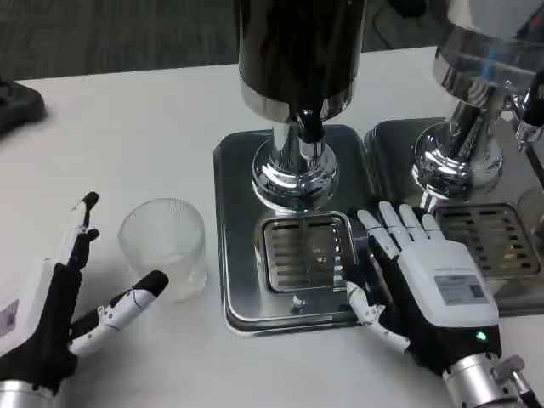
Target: Grasp the cup under the faucet to collect the drink, then remove the cup.
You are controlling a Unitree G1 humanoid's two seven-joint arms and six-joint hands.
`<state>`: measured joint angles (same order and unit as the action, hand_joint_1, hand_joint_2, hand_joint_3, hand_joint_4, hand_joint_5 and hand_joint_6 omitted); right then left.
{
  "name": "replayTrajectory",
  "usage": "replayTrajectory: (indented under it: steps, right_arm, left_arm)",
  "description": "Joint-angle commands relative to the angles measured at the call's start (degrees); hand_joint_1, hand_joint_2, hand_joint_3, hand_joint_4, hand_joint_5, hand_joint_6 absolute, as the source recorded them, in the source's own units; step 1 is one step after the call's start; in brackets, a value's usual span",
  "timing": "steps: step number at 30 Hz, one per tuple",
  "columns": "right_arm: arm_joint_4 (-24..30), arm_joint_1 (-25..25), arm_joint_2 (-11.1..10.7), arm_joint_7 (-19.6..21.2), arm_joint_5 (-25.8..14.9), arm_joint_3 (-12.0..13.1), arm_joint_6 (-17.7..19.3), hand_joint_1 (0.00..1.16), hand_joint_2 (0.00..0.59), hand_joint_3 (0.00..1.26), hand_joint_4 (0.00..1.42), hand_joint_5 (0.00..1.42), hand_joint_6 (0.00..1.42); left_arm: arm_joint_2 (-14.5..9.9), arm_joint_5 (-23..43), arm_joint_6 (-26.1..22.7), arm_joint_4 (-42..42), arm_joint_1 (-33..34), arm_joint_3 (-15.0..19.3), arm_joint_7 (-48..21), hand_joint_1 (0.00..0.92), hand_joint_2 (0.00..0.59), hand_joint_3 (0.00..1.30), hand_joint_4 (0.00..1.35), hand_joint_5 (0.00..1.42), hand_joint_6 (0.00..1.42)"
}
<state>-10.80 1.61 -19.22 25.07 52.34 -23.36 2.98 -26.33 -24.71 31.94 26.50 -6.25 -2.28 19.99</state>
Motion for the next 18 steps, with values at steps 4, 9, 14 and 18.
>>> replayTrajectory:
  steps: [4,9,14,18]
  right_arm:
    - [-0.1,0.0,0.4,0.8,0.1,0.0,-0.1,0.18,0.505,0.10,0.00,0.00,0.00]
    - [0.1,0.1,0.2,0.7,0.1,0.2,-0.2,0.18,0.505,0.10,0.00,0.00,0.00]
    - [0.1,-0.1,0.4,0.6,0.2,0.1,-0.2,0.18,0.505,0.10,0.00,0.00,0.00]
    - [0.1,0.0,0.4,0.5,0.2,0.1,-0.3,0.18,0.505,0.10,0.00,0.00,0.00]
  left_arm:
    - [-0.7,-1.8,-2.1,1.0,2.1,-0.8,-1.6,0.206,0.053,0.00,0.00,0.18,0.13]
    - [-0.5,-1.8,-2.4,3.0,4.0,-1.4,-1.6,0.229,0.060,0.01,0.03,0.21,0.16]
    - [-0.2,-1.8,-1.5,5.3,6.5,-2.6,-1.7,0.234,0.062,0.06,0.09,0.25,0.18]
    - [-0.5,-1.7,-1.6,6.3,7.1,-3.3,-1.9,0.234,0.062,0.12,0.13,0.28,0.20]
